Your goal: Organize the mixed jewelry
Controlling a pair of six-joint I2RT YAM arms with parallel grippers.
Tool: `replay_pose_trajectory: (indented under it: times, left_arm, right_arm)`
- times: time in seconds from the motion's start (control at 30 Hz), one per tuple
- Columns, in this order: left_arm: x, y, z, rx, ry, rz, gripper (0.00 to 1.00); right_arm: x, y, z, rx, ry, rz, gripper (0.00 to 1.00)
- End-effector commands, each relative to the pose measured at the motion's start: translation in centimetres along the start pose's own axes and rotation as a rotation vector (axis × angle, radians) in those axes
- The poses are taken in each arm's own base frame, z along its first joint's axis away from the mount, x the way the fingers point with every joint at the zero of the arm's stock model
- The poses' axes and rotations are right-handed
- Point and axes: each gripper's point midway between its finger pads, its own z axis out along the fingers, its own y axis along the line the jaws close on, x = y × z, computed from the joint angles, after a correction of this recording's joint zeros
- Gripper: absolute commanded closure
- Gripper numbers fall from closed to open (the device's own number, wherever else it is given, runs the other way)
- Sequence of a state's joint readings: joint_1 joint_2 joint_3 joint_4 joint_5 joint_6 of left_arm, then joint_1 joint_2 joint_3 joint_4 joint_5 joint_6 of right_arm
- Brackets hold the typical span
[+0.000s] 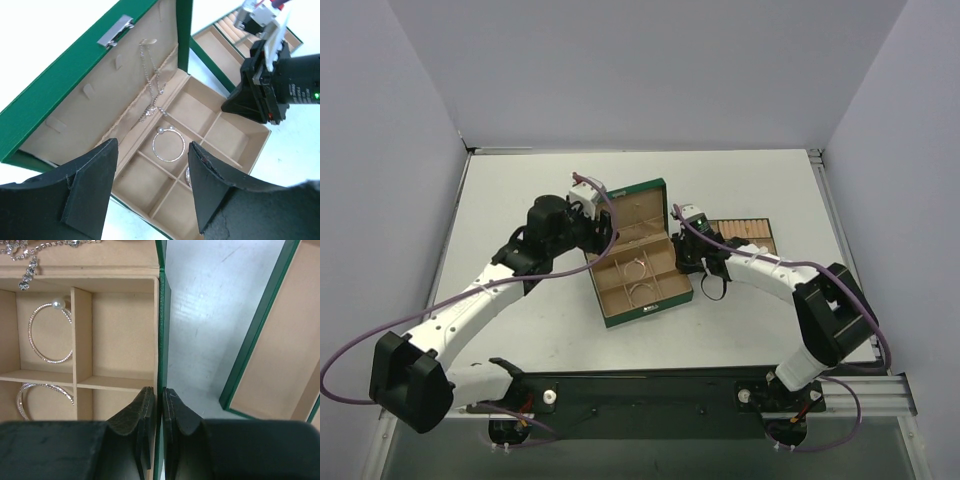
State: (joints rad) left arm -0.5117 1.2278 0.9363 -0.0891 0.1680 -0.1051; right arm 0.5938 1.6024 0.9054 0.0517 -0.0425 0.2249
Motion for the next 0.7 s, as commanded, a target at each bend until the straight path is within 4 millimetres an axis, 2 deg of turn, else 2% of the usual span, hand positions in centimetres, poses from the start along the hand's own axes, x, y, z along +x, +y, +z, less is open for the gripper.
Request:
replay_pose_trajectory:
  times: [0.0, 0.03, 0.07, 0.1, 0.2, 0.33, 0.4, 0.43, 0.47, 0.67]
  left_arm:
    - [-0.7, -2.3, -1.5, 0.050, -0.023, 0.056, 0.32]
    - [0.1, -2.7, -1.6, 0.054, -0.011, 0.062, 0.32]
    - [0.1, -2.5, -1.7, 0.025, -0.018, 0.072, 0.32]
    - [0.4, -3.3, -1.7, 0.032, -0.016, 0.104, 0.32]
    - [1.6, -3.7, -1.3, 0.032, -0.007, 0.150, 0.32]
    - [4.0, -3.5, -0.3, 0.010, 0.085, 0.209, 0.32]
    - [5.3, -2.1, 0.4, -0.061, 0.108, 0.220, 0.32]
    - [5.1, -1.9, 0.7, -0.070, 0.084, 0.226, 0.32]
    - [6.0, -1.5, 1.0, -0.083, 0.100, 0.232, 0.32]
    - [7.1, 0.7, 1.4, -0.193, 0.124, 0.259, 0.32]
  right_arm:
    - [2.9, 0.7, -1.5, -0.045, 0.066, -0.027, 1.00]
    - [2.3, 1.1, -1.7, -0.057, 0.033, -0.039, 1.00]
    - [2.4, 1.0, -1.8, -0.053, 0.028, -0.047, 1.00]
    - [2.9, 0.8, -1.8, -0.049, 0.025, -0.057, 1.00]
    - [3.0, 0.4, -2.2, -0.042, 0.016, -0.092, 1.00]
    - [2.9, 0.4, -2.4, -0.042, 0.013, -0.113, 1.00]
    - [2.9, 0.7, -2.3, -0.064, 0.016, -0.112, 1.00]
    - [2.9, 0.9, -2.2, -0.073, 0.014, -0.112, 1.00]
    - [2.9, 1.1, -2.1, -0.082, 0.018, -0.110, 1.00]
    - [3.3, 1.3, -2.0, -0.095, 0.031, -0.108, 1.00]
